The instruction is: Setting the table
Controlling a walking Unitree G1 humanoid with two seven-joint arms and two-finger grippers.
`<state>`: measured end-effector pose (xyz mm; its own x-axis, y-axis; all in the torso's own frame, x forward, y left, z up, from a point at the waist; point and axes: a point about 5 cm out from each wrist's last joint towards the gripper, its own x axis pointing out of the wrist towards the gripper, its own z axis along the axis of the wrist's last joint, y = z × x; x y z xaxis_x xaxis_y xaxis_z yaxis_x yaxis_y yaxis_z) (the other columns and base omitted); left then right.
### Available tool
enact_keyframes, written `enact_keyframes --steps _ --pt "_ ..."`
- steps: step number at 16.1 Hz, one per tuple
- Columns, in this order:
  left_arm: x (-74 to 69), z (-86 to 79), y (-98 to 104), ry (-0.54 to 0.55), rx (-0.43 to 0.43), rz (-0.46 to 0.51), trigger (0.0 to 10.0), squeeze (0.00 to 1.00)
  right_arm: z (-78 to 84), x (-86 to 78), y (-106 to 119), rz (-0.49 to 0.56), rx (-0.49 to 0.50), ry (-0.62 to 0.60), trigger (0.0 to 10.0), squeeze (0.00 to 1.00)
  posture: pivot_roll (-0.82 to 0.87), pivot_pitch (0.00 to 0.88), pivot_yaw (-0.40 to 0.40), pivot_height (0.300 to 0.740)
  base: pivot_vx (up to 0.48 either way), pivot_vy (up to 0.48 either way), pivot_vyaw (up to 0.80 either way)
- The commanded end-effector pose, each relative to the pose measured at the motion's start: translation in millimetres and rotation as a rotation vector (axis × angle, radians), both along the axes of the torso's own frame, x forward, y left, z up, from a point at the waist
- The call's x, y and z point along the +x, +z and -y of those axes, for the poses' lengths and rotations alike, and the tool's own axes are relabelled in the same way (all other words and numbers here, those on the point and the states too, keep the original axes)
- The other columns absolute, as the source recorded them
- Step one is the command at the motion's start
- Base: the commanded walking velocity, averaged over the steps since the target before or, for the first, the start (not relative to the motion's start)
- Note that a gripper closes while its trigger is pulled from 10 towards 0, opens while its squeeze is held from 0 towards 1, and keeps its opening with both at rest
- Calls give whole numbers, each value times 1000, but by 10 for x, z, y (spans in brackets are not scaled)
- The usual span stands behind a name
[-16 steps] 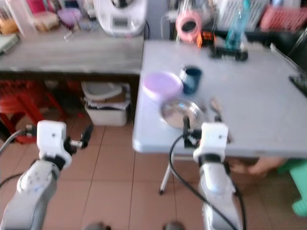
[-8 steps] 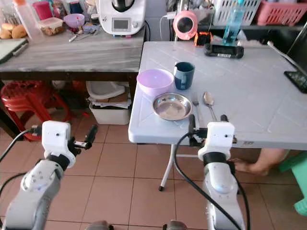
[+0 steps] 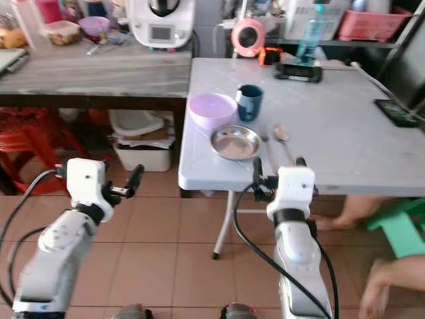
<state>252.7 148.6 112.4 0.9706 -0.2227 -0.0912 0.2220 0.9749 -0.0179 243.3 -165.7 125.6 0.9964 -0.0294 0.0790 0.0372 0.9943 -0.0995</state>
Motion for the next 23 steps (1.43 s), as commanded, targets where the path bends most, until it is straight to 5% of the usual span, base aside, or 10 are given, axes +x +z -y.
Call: enact_keyframes --steps 1,6,13,23 --pt "5 52 -8 -13 10 30 10000 0 -3 35 38 21 -13 17 10000 0 -8 0 -38 740 0 0 0" --pt "25 -170 -74 162 56 25 10000 0 11 71 92 45 -14 -15 10000 0 -19 0 -22 740 0 0 0" --pt "19 -44 7 78 58 65 10000 0 -19 -31 4 21 19 -25 10000 0 -10 0 21 740 0 0 0" --pt "55 115 2 44 18 53 10000 0 2 -77 -5 -7 1 -24 10000 0 -38 0 -6 740 0 -335 0"
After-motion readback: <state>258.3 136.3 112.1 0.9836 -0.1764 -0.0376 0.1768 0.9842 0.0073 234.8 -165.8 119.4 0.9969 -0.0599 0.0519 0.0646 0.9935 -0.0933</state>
